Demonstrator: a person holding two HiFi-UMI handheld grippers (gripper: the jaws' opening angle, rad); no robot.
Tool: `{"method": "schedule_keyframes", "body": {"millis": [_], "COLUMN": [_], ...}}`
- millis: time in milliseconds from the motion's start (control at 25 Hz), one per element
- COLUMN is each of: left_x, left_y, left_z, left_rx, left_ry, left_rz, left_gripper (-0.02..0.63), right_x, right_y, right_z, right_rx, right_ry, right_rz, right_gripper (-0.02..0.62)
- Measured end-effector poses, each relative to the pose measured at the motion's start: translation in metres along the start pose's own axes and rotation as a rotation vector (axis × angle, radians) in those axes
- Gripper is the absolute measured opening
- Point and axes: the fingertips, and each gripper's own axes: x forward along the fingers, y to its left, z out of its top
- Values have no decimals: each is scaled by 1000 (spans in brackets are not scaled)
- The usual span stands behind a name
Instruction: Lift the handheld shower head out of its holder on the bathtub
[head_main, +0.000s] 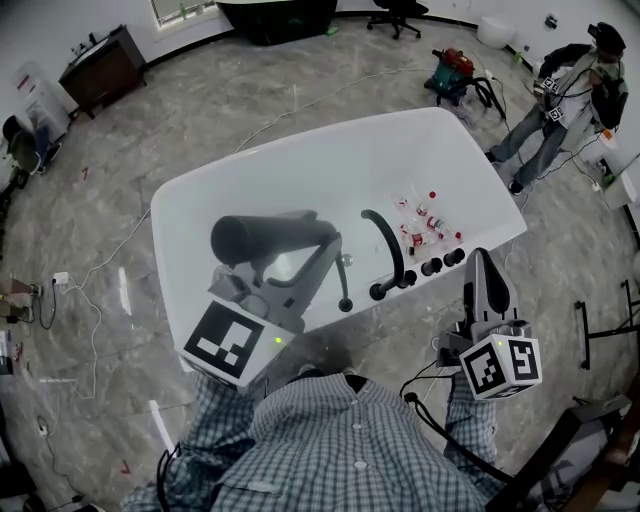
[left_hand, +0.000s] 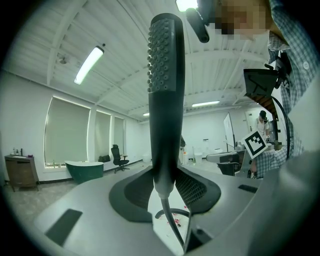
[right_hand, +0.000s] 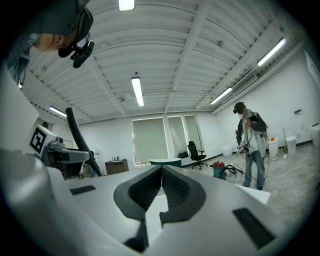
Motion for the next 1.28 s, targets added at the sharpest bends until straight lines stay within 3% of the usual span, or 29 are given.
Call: {"method": "schedule_keyframes", "body": {"millis": [280,1280], "left_x": [-7,-4], "left_y": [-5,1], "left_z": [13,-2], "left_rx": [-12,-39], "left_ry": [-53,-20], "left_rz": [22,58], "left_gripper": [126,126], "right_x": [-7,-6], "right_y": [-17,-23], "right_z": [-1,-12], "right_rx": [-23,-58], "right_ry": [-8,13], "right_rz": [-15,-6], "right_gripper": [17,15]}}
